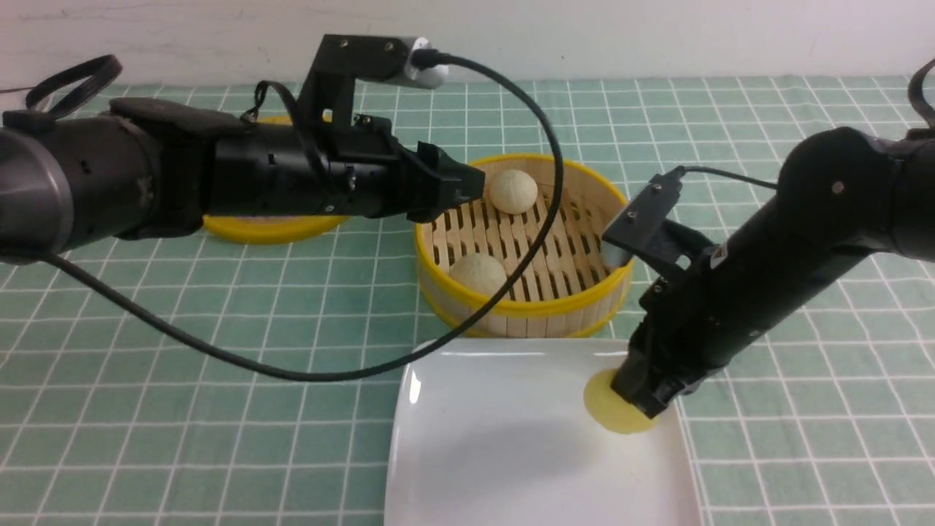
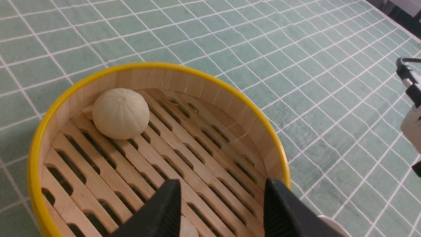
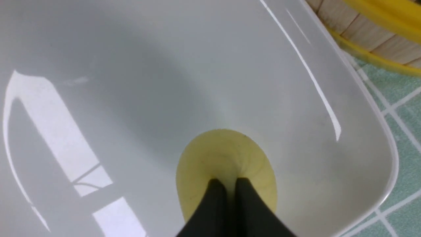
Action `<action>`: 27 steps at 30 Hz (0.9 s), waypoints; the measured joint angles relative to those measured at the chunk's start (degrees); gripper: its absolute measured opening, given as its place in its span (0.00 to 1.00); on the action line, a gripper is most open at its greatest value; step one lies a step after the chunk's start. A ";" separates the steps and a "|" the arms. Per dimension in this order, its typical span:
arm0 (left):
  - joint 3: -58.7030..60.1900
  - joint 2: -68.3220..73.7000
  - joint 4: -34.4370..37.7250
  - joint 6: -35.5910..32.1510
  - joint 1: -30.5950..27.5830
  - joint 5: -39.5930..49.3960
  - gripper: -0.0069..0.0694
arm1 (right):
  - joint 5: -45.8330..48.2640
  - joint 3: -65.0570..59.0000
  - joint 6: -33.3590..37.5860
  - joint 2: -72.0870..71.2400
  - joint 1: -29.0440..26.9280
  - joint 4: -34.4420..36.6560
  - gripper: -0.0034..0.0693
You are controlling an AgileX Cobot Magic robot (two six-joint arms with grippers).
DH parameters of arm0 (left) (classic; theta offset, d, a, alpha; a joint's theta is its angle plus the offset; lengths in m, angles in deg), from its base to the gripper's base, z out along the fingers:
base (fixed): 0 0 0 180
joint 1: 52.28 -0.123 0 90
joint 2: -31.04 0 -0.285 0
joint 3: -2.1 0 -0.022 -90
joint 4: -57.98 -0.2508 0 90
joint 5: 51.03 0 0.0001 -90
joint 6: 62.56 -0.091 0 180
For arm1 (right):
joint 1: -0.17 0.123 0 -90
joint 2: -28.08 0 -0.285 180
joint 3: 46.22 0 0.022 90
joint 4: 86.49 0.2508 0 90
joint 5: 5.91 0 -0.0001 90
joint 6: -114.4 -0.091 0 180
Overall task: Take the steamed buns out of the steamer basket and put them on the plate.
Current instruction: Use the right arm to put the steamed stuffed bun into the plate, then use the left arm to grab the steamed stuffed bun that is closest to it
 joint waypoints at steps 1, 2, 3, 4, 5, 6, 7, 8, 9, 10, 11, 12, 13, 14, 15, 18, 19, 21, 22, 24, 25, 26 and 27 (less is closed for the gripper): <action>-0.38 0.46 -1.81 2.33 0.08 -0.37 0.57 | 0.00 0.00 0.35 0.25 0.00 -0.43 0.07; -0.50 0.84 -3.19 4.14 0.08 -0.44 0.57 | -0.06 0.00 0.53 0.33 0.00 -0.88 0.07; -0.50 1.11 -4.45 5.51 0.08 -0.56 0.57 | -0.06 -0.05 0.63 0.38 0.00 -1.24 0.08; -0.55 1.56 -5.78 6.74 0.08 -0.56 0.57 | -0.13 -0.05 0.68 0.38 0.00 -1.54 0.08; -0.55 1.93 -7.09 7.91 0.08 -0.60 0.57 | -0.13 -0.05 0.81 0.38 0.00 -1.95 0.08; -0.55 2.37 -8.74 9.19 0.08 -0.62 0.57 | -0.15 -0.05 0.81 0.38 0.00 -2.30 0.08; -0.55 2.58 -9.33 9.59 0.08 -0.62 0.57 | -0.20 -0.05 0.81 0.38 0.00 -2.40 0.09; -0.55 3.27 -11.19 10.84 0.15 -0.49 0.57 | -0.20 -0.05 0.81 0.38 0.00 -2.67 0.10; -0.55 3.78 -11.90 11.27 0.15 -0.37 0.57 | -0.20 -0.05 0.81 0.38 0.00 -2.72 0.13; -0.55 4.04 -12.13 11.40 0.15 -0.37 0.57 | -0.20 -0.05 0.83 0.38 0.00 -2.80 0.14; -0.55 4.16 -12.21 11.49 0.15 -0.37 0.57 | -0.20 -0.05 0.83 0.38 0.00 -2.86 0.16; -0.55 4.67 -12.29 11.49 0.15 -0.37 0.57 | -0.20 -0.05 0.83 0.38 0.00 -2.94 0.21; -0.57 4.90 -12.34 11.49 0.15 -0.42 0.57 | -0.20 -0.05 0.83 0.38 0.00 -3.08 0.27; -0.62 5.11 -12.35 11.53 0.15 -0.42 0.57 | -0.20 -0.05 0.83 0.38 0.00 -3.23 0.35; -0.62 5.10 -12.35 11.53 0.15 -0.42 0.57 | -0.20 -0.05 0.83 0.38 0.00 -3.23 0.40; -0.83 5.10 -12.00 11.07 0.15 -0.09 0.57 | -0.26 -0.05 0.83 0.38 0.00 -3.23 0.57; -0.83 5.10 -12.00 10.99 0.15 -0.09 0.57 | -0.26 -0.05 0.83 0.38 0.00 -3.23 0.57; -0.83 5.10 -12.00 9.37 0.15 0.02 0.57 | -0.78 -0.05 0.83 0.38 0.00 -3.23 0.69; -0.83 5.10 -12.00 8.49 0.15 0.02 0.57 | -1.22 -0.05 0.83 0.26 0.00 -3.23 0.73; -0.83 5.10 -12.00 7.62 0.15 0.02 0.57 | -1.74 -0.05 0.83 -0.13 0.00 -3.28 0.77; -0.83 5.10 -12.00 7.44 0.15 0.02 0.57 | -1.93 -0.05 0.83 -0.51 0.00 -3.35 0.79; -0.83 5.10 -12.06 7.20 0.15 0.02 0.57 | -2.51 -0.05 0.83 -1.41 0.00 -3.64 0.80; -0.83 5.10 -12.18 7.13 0.15 0.04 0.57 | -3.13 -0.05 0.83 -2.46 0.00 -3.89 0.81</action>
